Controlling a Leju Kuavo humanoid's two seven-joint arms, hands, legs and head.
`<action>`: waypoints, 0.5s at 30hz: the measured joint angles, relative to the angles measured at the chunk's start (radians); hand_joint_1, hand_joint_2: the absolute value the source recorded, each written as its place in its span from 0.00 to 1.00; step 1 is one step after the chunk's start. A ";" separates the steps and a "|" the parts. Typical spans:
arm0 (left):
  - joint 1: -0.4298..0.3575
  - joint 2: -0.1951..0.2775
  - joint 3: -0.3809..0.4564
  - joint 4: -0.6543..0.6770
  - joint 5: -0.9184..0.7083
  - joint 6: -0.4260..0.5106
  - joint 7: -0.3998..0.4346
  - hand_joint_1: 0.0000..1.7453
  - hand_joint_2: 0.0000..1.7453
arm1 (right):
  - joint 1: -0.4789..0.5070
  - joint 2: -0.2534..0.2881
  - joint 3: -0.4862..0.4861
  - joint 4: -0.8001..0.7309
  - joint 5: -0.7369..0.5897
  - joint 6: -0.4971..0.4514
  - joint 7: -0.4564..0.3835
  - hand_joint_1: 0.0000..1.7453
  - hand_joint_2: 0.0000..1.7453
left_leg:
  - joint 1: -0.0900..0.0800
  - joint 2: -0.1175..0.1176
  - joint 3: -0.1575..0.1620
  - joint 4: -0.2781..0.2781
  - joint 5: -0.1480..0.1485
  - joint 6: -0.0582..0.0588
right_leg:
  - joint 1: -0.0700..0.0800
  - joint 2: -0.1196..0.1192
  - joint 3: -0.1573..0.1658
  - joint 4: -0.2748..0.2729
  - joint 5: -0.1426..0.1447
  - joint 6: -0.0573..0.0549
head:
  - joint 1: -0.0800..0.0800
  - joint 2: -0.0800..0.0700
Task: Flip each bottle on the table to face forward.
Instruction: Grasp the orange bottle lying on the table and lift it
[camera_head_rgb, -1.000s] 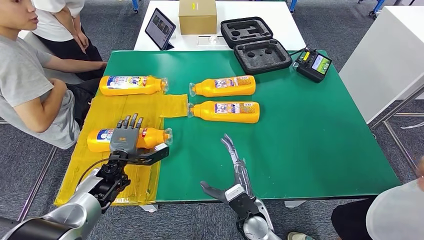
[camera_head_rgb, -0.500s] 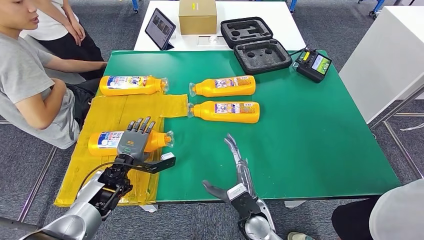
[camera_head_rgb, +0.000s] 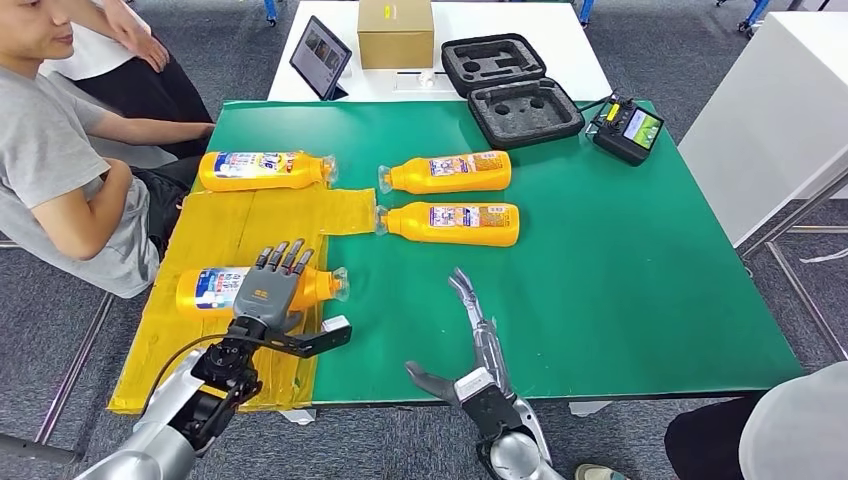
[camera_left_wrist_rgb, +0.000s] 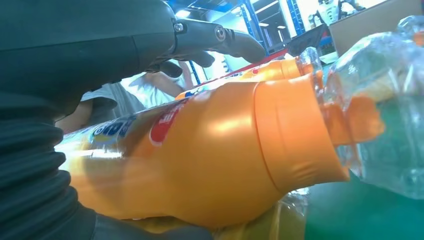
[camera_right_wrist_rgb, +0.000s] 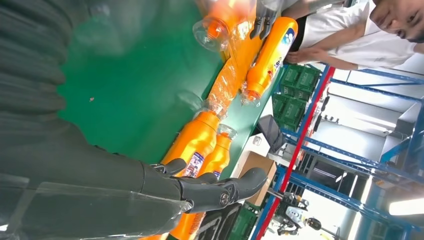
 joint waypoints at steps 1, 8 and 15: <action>0.012 0.006 -0.007 -0.024 0.015 -0.011 -0.007 0.00 0.50 | 0.002 0.000 0.000 -0.001 0.000 -0.002 0.000 0.00 1.00 | 0.000 0.000 0.000 0.000 0.000 0.000 | 0.000 0.000 0.000 0.000 0.000 0.000 | 0.000 0.000; 0.151 0.077 -0.051 -0.285 0.344 -0.161 -0.154 0.00 0.75 | 0.032 -0.005 -0.003 -0.023 0.002 -0.015 0.000 0.00 1.00 | 0.000 0.000 -0.001 0.000 0.000 0.000 | 0.000 0.000 -0.001 0.000 -0.001 0.000 | 0.000 0.000; 0.243 0.120 -0.063 -0.474 0.570 -0.201 -0.224 0.00 1.00 | 0.040 -0.009 -0.003 -0.038 0.008 -0.015 0.000 0.00 1.00 | 0.000 0.000 -0.001 0.000 -0.001 0.000 | 0.000 0.000 -0.002 0.000 -0.001 0.000 | 0.000 0.000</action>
